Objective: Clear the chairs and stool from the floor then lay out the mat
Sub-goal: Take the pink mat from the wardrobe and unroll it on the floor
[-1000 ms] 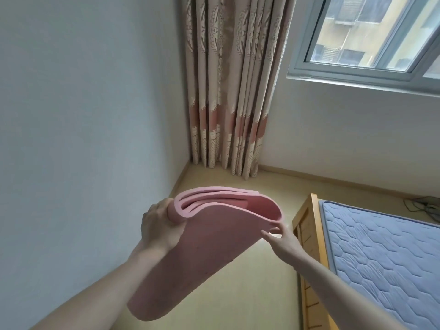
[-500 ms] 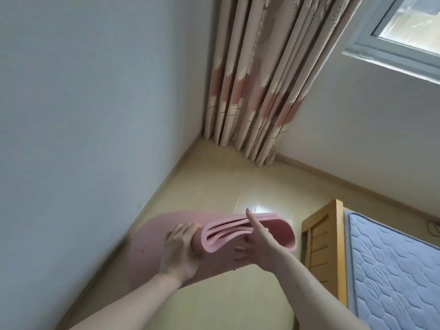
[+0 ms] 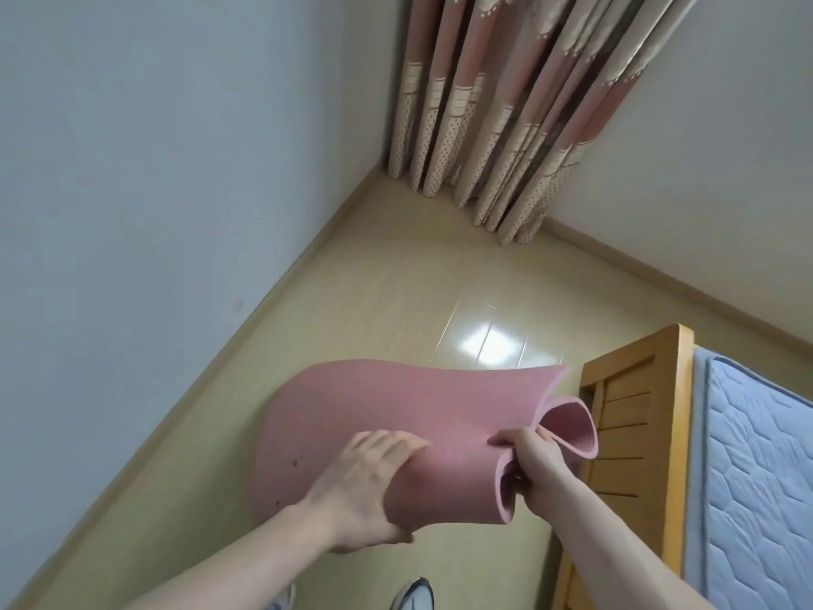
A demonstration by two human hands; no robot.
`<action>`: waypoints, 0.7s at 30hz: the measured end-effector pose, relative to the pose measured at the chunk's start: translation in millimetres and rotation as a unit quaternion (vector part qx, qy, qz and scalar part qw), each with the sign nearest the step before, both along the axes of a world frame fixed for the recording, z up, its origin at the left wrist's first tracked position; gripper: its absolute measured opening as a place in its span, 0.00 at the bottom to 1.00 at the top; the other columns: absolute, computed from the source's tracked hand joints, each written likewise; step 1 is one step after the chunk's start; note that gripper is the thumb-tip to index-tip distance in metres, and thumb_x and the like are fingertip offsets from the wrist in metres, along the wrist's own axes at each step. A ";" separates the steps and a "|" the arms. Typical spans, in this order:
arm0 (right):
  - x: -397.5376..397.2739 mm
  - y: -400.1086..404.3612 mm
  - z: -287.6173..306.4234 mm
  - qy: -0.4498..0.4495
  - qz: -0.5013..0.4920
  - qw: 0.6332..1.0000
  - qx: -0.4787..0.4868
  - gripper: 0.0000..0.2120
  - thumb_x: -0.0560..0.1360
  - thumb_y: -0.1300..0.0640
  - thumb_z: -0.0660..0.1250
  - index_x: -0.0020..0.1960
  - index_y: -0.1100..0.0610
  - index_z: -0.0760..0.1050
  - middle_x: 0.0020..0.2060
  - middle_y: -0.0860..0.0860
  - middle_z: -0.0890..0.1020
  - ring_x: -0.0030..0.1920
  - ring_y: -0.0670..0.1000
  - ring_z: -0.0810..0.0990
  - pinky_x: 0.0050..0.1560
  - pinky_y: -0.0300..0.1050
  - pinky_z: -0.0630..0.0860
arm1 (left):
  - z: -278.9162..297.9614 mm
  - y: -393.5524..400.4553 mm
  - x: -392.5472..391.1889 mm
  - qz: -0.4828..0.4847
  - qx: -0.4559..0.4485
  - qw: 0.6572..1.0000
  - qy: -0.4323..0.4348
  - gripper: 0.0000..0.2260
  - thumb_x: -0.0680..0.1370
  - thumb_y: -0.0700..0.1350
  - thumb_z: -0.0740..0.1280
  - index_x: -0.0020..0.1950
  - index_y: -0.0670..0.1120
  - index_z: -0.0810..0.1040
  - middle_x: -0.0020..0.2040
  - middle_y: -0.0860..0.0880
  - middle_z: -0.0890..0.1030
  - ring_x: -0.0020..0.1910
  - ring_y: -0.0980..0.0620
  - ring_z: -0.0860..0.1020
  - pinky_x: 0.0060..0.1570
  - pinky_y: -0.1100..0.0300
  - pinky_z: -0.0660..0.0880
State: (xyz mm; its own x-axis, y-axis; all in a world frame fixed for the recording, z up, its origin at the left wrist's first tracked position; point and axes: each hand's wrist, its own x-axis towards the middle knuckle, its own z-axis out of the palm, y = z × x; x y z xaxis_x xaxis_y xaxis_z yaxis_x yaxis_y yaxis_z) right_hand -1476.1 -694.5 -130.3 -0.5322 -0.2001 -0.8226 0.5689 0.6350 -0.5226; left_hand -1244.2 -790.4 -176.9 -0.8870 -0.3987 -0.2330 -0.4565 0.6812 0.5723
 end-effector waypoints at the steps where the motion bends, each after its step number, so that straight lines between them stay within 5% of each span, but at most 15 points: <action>1: -1.9 2.9 -0.4 0.002 -0.017 1.000 -0.020 0.16 0.67 0.68 0.71 0.54 0.59 0.76 0.37 0.56 0.78 0.33 0.55 0.76 0.31 0.43 0.71 | -7.3 -7.4 12.3 0.006 0.002 0.999 -0.035 0.51 0.59 0.72 0.71 0.78 0.59 0.55 0.76 0.61 0.60 0.75 0.59 0.59 0.76 0.59 0.54; 6: -2.5 -5.2 7.2 -0.036 -0.048 0.982 -0.177 0.18 0.69 0.69 0.68 0.56 0.56 0.80 0.47 0.60 0.84 0.44 0.60 0.81 0.46 0.54 0.77 | -25.1 -40.1 47.3 0.063 0.007 0.993 -0.102 0.63 0.54 0.76 0.71 0.81 0.58 0.43 0.79 0.59 0.47 0.79 0.56 0.50 0.77 0.59 0.47; 9: -2.3 -19.7 16.0 -0.054 -0.039 0.970 -0.233 0.18 0.70 0.70 0.64 0.56 0.56 0.79 0.44 0.58 0.83 0.42 0.59 0.80 0.43 0.50 0.77 | -15.6 -61.6 39.9 0.077 -0.003 0.994 -0.078 0.61 0.58 0.75 0.70 0.80 0.59 0.39 0.80 0.61 0.41 0.79 0.57 0.47 0.77 0.59 0.46; 13: -4.4 -21.8 9.1 -0.070 -0.031 0.961 -0.266 0.16 0.69 0.70 0.63 0.54 0.57 0.77 0.45 0.59 0.80 0.43 0.60 0.78 0.44 0.52 0.76 | -18.1 -75.6 22.2 0.067 -0.055 0.995 -0.050 0.55 0.65 0.62 0.70 0.81 0.57 0.36 0.80 0.61 0.35 0.80 0.58 0.41 0.78 0.60 0.46; 17: -9.7 -9.7 -33.2 -0.052 -0.055 0.975 -0.211 0.21 0.69 0.70 0.65 0.60 0.58 0.77 0.46 0.59 0.82 0.46 0.61 0.80 0.48 0.54 0.76 | -43.3 -64.7 5.9 0.069 -0.059 0.994 -0.064 0.51 0.69 0.54 0.70 0.82 0.56 0.38 0.81 0.60 0.37 0.80 0.56 0.41 0.78 0.59 0.44; 21: -15.4 16.7 -98.3 -0.044 -0.102 0.991 -0.073 0.17 0.67 0.70 0.65 0.55 0.66 0.76 0.41 0.59 0.80 0.40 0.58 0.77 0.38 0.47 0.74 | -79.6 -44.8 -1.1 0.048 -0.041 0.992 -0.111 0.45 0.74 0.49 0.67 0.81 0.57 0.38 0.81 0.58 0.38 0.81 0.54 0.41 0.79 0.55 0.49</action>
